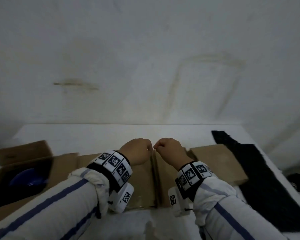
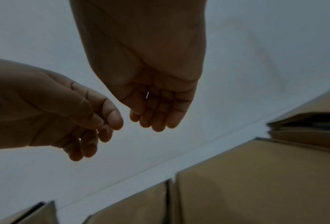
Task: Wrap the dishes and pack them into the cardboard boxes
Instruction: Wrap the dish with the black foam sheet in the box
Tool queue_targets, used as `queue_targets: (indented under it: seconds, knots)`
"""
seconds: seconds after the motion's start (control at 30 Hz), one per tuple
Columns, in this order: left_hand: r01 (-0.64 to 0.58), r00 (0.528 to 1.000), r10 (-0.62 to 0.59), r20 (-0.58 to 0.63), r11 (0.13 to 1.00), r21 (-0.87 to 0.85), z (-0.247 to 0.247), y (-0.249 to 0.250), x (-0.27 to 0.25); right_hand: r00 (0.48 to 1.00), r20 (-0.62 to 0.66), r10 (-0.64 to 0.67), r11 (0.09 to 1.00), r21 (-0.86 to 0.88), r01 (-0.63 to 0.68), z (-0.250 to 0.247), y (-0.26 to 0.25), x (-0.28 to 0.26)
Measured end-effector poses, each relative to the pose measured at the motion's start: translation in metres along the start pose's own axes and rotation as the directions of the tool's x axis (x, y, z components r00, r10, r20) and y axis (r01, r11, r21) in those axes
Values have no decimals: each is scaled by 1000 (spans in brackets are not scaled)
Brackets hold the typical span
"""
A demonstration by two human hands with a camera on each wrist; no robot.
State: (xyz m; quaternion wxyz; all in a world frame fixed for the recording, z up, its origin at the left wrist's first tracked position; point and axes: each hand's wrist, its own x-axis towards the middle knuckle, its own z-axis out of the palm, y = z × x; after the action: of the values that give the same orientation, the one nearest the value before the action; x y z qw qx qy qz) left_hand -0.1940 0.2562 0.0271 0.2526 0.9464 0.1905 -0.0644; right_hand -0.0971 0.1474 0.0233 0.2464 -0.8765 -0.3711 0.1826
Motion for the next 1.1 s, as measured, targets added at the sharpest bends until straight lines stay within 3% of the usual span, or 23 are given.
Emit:
queue_targets:
  seconds: [0.3, 0.47, 0.57, 0.67, 0.87, 0.97, 1.1]
  knots:
    - [-40, 997, 48, 56, 989, -142, 89, 151, 106, 963, -149, 227, 972, 95, -214, -92, 178, -14]
    - [-121, 991, 124, 43, 990, -69, 124, 199, 137, 876, -249, 414, 910, 103, -401, -127, 274, -22]
    - [-141, 989, 144, 42, 988, -62, 139, 211, 147, 839, -149, 523, 851, 38, -524, -127, 320, -25]
    - [-141, 989, 144, 46, 989, -54, 151, 213, 154, 833, -2, 554, 828, -106, -551, -113, 345, -26]
    - [-89, 995, 92, 47, 994, -64, 154, 215, 159, 861, -45, 507, 846, -166, -507, -101, 357, -20]
    - [-85, 995, 89, 55, 994, -69, 151, 216, 160, 858, -38, 512, 849, -126, -513, -103, 357, -17]
    - [-83, 994, 88, 59, 993, -84, 147, 219, 159, 852, -36, 522, 852, 48, -520, -113, 361, -17]
